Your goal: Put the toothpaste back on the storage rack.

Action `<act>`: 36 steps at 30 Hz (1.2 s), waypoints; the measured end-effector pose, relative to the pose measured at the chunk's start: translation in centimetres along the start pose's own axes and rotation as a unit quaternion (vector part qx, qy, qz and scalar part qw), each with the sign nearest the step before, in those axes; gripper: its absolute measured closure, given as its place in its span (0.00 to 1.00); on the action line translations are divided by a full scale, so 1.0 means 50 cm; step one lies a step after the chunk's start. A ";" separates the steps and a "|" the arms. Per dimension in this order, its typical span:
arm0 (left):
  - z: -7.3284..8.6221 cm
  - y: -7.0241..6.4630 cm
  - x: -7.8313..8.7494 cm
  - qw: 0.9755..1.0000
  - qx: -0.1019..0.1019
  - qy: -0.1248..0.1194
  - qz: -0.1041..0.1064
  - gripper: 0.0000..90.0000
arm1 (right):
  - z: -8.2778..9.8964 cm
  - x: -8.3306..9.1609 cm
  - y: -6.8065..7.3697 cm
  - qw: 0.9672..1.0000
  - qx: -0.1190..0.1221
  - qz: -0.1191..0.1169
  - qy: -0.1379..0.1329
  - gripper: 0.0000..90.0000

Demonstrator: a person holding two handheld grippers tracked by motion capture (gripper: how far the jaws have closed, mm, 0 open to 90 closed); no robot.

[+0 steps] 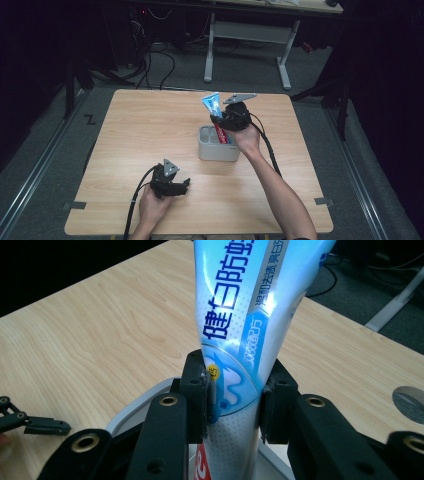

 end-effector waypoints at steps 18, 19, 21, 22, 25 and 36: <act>0.000 0.000 0.000 1.000 0.001 0.000 0.000 0.23 | 0.027 -0.007 0.020 1.000 0.004 -0.008 0.018 0.77; 0.000 0.000 0.000 1.000 0.000 0.000 0.000 0.23 | 0.029 -0.007 0.019 1.000 0.004 -0.008 0.017 0.77; 0.000 0.000 0.000 1.000 0.001 0.000 0.000 0.23 | 0.032 -0.005 0.018 1.000 0.004 -0.008 0.017 0.77; 0.000 0.000 0.000 1.000 0.000 0.000 0.000 0.23 | 0.034 -0.003 0.019 1.000 -0.001 -0.007 0.017 0.77; 0.000 0.000 0.000 1.000 0.001 0.000 0.000 0.23 | 0.042 -0.003 0.017 1.000 0.004 -0.008 0.018 0.77; 0.000 0.000 0.000 1.000 0.000 0.000 0.000 0.23 | 0.061 -0.008 0.026 0.999 0.013 -0.012 0.030 0.77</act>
Point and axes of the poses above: each handheld gripper's, and its own axes: x roughly backward along the jaws, z roughly out of its underside, y roughly to its left, the point moved 4 cm from there along -x, roughly forward along the jaws, and after that the axes turned 15 degrees about x, right-handed, at the moved point
